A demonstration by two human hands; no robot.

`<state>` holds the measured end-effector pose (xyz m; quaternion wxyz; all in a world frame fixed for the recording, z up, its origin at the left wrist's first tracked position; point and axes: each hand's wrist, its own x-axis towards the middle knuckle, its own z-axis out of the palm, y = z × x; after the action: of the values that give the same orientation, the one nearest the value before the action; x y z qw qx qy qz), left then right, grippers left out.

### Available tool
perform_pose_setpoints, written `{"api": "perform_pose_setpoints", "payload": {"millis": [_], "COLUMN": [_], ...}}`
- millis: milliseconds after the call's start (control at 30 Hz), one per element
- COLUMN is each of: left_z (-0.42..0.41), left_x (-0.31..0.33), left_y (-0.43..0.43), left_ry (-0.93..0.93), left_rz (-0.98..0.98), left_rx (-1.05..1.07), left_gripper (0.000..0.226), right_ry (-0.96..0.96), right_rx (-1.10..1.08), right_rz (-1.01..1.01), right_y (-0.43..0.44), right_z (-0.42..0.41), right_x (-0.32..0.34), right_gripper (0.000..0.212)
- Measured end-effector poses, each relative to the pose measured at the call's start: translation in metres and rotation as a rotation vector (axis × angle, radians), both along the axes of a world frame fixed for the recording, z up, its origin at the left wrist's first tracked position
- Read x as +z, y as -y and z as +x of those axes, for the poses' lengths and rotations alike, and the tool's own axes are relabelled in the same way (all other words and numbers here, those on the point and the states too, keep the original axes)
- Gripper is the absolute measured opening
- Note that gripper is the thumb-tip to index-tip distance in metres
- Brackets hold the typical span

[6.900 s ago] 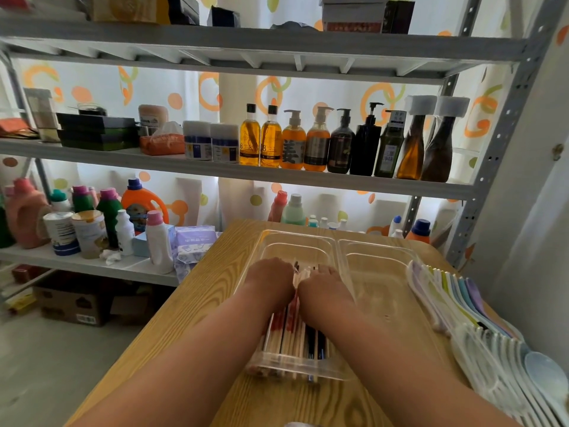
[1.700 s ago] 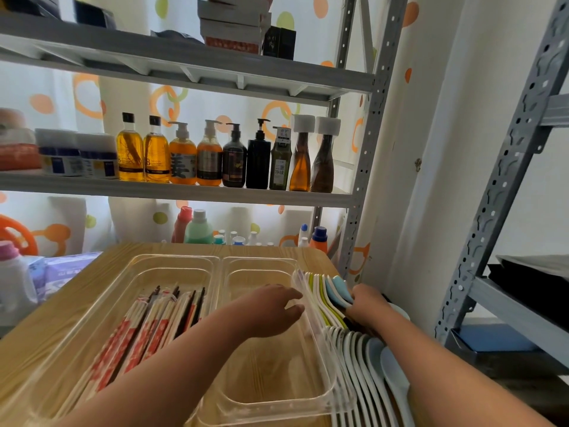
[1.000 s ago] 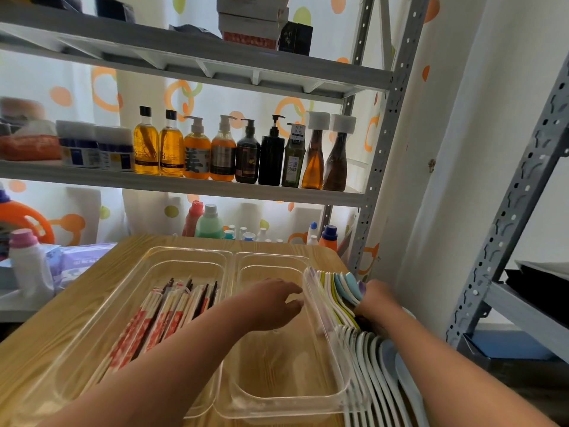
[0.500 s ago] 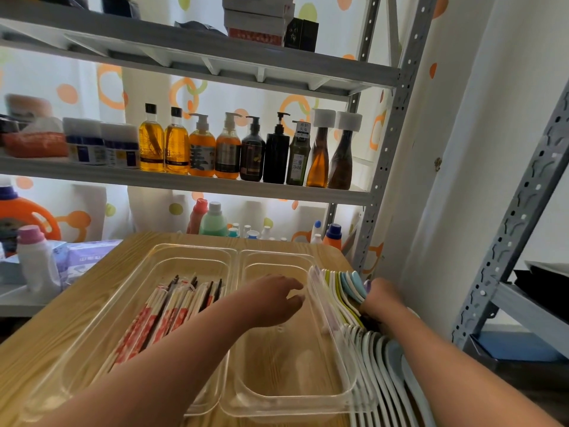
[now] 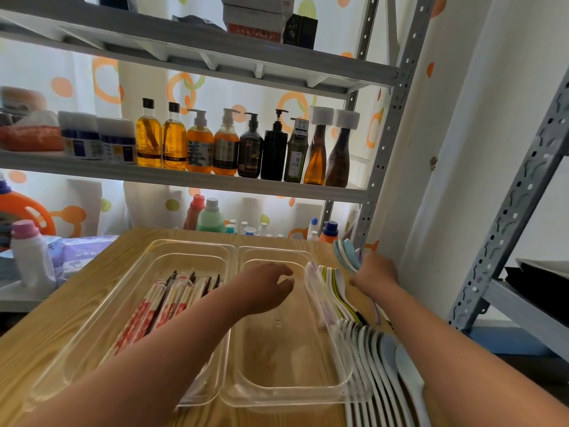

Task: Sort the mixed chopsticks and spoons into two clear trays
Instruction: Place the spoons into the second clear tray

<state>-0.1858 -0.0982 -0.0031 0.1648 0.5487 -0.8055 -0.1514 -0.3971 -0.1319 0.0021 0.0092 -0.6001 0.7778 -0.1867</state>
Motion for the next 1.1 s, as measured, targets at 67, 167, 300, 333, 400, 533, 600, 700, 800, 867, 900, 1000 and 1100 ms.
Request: {"api": "perform_pose_setpoints", "payload": {"millis": [67, 167, 300, 333, 400, 533, 600, 700, 800, 867, 900, 1000, 1100], "left_z": [0.004, 0.016, 0.034, 0.037, 0.04, 0.043, 0.046, 0.049, 0.053, 0.056, 0.057, 0.058, 0.057], "left_x": [0.002, 0.004, 0.002, 0.001, -0.003, -0.009, -0.012, -0.017, -0.018, -0.018, -0.019, -0.021, -0.022], "left_y": [-0.001, -0.001, -0.001, -0.001, -0.003, -0.005, -0.005, -0.003, -0.002, 0.0, 0.001, 0.002, 0.001], "left_ry": [-0.036, -0.077, -0.148, -0.166, -0.212, -0.265, -0.268, -0.268, -0.276, -0.297, -0.307, -0.313, -0.306], "left_rz": [-0.038, -0.108, -0.113, -0.105, -0.09, -0.082, -0.072, -0.068, -0.078, -0.075, -0.071, -0.064, -0.066], "left_rx": [0.067, 0.19, 0.313, 0.323, 0.329, 0.319, 0.318, 0.312, 0.318, 0.32, 0.321, 0.318, 0.307], "left_gripper": [0.04, 0.04, 0.043, 0.043, 0.044, 0.042, 0.04, 0.038, 0.036, 0.036, 0.035, 0.036, 0.036], "right_ry": [0.019, 0.08, 0.124, 0.152, 0.164, 0.169, 0.226, 0.269, 0.065, 0.002, 0.012, 0.099, 0.352], "right_rx": [0.056, 0.162, 0.307, 0.316, 0.327, 0.311, 0.268, 0.218, 0.278, 0.292, 0.294, 0.283, 0.289], "right_rz": [-0.021, -0.047, -0.006, 0.019, 0.076, 0.2, 0.251, 0.294, 0.314, 0.292, 0.282, 0.248, 0.171], "right_y": [-0.005, -0.012, -0.023, -0.025, -0.028, -0.026, -0.02, -0.011, -0.007, -0.005, -0.004, -0.003, -0.003], "right_z": [0.014, 0.039, 0.077, 0.086, 0.102, 0.127, 0.136, 0.148, 0.158, 0.162, 0.162, 0.159, 0.152], "right_x": [0.012, 0.026, 0.035, 0.034, 0.028, 0.006, -0.004, -0.015, -0.021, -0.023, -0.024, -0.031, -0.04], "right_gripper": [0.039, 0.028, 0.027, 0.032, 0.034, 0.018, 0.015, 0.029, 0.04, 0.047, 0.047, 0.046, 0.04]}}
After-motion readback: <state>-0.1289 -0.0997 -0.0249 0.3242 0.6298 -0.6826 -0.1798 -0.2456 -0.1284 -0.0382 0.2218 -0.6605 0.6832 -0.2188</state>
